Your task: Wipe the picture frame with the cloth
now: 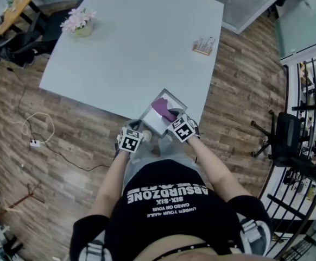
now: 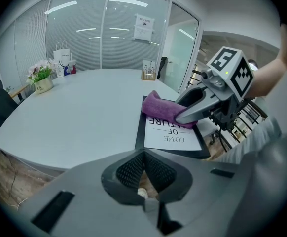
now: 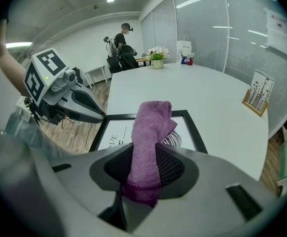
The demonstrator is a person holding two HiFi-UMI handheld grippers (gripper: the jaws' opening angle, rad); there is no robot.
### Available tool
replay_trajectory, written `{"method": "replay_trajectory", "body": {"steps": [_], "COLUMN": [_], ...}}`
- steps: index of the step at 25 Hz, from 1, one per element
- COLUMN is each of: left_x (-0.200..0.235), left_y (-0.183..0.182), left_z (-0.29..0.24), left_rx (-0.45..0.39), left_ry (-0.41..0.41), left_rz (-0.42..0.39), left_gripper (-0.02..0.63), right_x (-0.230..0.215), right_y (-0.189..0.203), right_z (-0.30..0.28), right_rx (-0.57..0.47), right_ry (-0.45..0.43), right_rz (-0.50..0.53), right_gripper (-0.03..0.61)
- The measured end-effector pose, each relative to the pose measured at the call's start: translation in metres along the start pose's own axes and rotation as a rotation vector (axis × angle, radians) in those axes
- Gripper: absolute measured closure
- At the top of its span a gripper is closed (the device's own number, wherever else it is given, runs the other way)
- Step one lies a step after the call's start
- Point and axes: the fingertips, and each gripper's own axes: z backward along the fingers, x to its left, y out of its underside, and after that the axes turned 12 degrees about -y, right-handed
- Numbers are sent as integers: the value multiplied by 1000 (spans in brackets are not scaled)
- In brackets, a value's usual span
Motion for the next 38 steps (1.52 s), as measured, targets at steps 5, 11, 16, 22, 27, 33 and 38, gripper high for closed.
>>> {"method": "replay_trajectory", "body": {"steps": [5,11,16,22,27,33,38], "left_x": [-1,-1,0,1,1,1,1], "left_y": [1,0,1,0,0,1,2], "left_z": [0,0,0,-1,-1,-1,-1], "left_rx": [-3,-1,-3,-1,-2,-2,-2], "left_ry": [-3,-8,-10,-15,-10,-10,-11], "left_rz": [2,0,8,7,10,7,2], "left_gripper": [598,598,598,598,598,598,598], "right_x": [14,32,50,65,66,66,66], "right_y": [2,2,4,4,5,7,8], "right_z": [-3,-9,-14,-19,-21,-25,-25], "right_rx": [-22,-27,-25,-28,-43,-18,-27], "right_ry": [-4,-32,-61,-73,-70,-67,-65], "right_rz": [-4,16,29,46,39,61,70], "right_gripper": [434,434,434,434,434,434,436]}}
